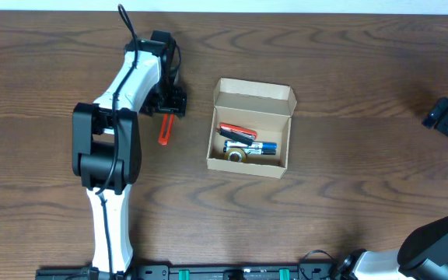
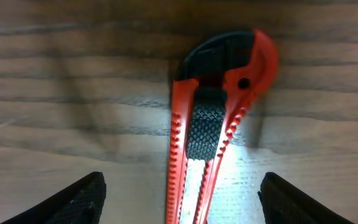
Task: Pack container
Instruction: 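Lower the left gripper and grasp the red utility knife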
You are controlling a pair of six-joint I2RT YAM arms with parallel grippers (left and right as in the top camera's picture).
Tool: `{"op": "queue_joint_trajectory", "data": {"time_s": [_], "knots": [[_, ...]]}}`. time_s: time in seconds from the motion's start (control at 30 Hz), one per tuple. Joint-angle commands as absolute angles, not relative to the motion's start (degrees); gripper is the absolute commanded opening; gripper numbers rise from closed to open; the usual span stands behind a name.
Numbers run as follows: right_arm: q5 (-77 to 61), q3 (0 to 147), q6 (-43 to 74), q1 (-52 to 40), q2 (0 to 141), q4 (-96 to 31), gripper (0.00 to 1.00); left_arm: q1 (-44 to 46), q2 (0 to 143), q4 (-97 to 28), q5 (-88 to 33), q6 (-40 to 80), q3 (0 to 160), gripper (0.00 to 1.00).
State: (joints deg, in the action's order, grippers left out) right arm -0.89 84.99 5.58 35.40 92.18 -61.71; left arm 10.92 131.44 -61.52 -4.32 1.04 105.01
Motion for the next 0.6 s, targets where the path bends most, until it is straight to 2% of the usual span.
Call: {"op": "queue_joint_trajectory", "data": {"time_s": [0.0,0.13,0.23,0.57], "knots": [[-1.34,85.34,5.04,35.55,91.07,-61.82,0.99,10.74,132.75,-60.97,-4.58,0.19,103.59,0.79],[-1.34,85.34,4.62,35.55,91.07,-61.95,0.99,10.74,132.75,-60.75,-4.6,0.19,103.22,0.78],[-1.37,85.34,4.62,35.55,91.07,-61.95,0.99,10.74,132.75,-60.55,-4.6,0.19,103.22,0.7],[-1.37,85.34,4.62,35.55,91.05,-62.19,0.99,10.83,132.84,-59.24,-4.97,0.19,101.3,0.69]]}}
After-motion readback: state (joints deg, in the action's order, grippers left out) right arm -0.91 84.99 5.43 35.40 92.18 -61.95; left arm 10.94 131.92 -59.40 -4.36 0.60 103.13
